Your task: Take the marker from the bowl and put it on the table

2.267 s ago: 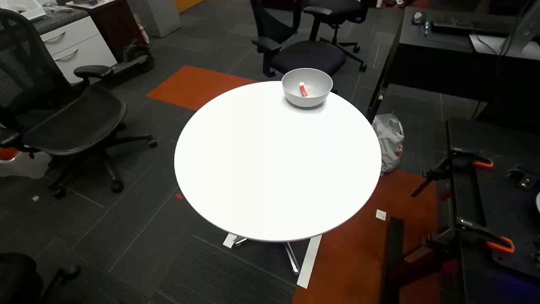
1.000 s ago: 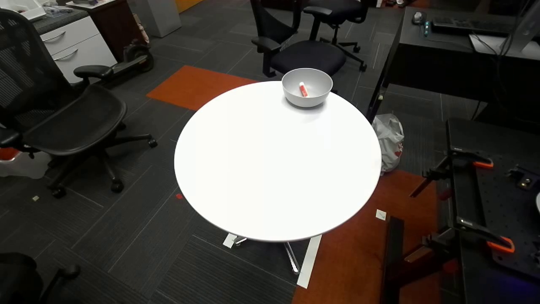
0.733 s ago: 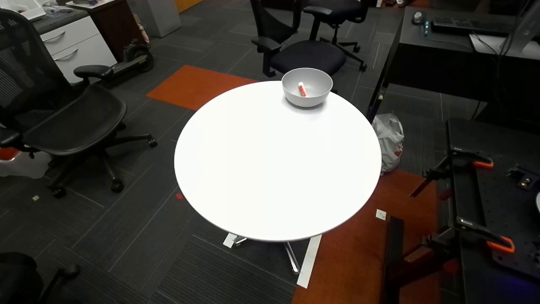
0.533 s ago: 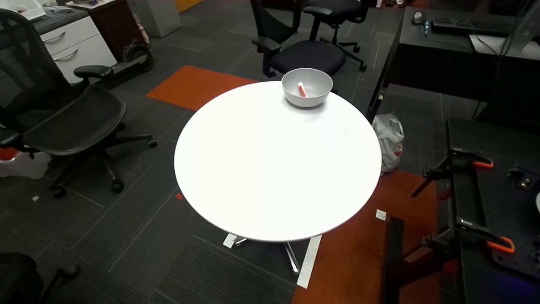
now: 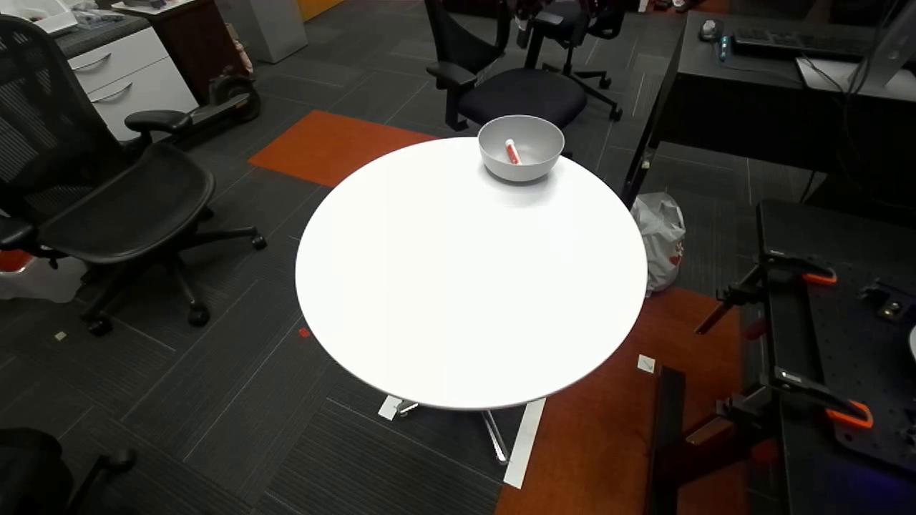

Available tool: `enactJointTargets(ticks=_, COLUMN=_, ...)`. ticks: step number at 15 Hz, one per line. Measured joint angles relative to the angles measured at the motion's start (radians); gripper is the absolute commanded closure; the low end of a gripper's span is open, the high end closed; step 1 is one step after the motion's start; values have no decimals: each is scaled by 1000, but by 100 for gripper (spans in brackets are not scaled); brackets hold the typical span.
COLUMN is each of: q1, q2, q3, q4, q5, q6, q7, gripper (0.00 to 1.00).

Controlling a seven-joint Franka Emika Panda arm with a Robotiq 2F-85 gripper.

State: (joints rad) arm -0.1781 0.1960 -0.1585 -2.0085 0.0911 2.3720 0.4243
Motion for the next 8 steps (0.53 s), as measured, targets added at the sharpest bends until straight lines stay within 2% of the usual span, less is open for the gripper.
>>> enactJointTargets(ticks=8, q1=3, q2=211, q3=-12, q4=147, q5=18, q6=-59, q7=55, gripper=0)
